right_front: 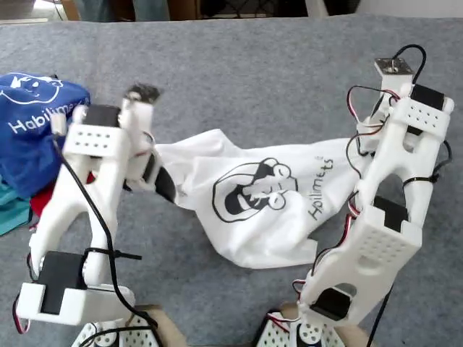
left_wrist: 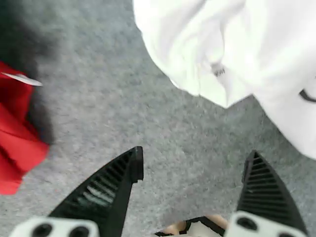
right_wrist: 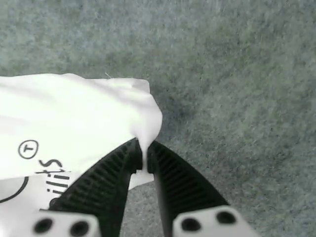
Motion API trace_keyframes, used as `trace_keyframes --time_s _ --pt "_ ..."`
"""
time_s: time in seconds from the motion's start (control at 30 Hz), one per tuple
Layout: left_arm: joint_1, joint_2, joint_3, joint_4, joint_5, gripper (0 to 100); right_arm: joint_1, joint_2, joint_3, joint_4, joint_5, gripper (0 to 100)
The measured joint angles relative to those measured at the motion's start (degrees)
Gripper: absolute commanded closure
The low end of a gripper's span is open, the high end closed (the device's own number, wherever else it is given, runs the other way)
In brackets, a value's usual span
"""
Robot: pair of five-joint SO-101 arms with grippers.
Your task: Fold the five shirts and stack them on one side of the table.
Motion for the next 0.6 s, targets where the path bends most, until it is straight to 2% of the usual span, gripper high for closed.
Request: trace_keyframes --time_s 0.13,0.3,0.6 --pt "-0.09 -1.14 10.73 -9.32 7.12 63 0.00 0.00 0.00 2.37 -0.09 97.0" --pt "0.00 -3.52 13.98 -15.82 17.58 63 1.49 -1.23 0.00 3.87 -2.02 85.5" --pt "-0.62 -1.93 14.24 -19.87 22.68 63 3.25 -5.98 0.00 3.87 -3.52 85.3"
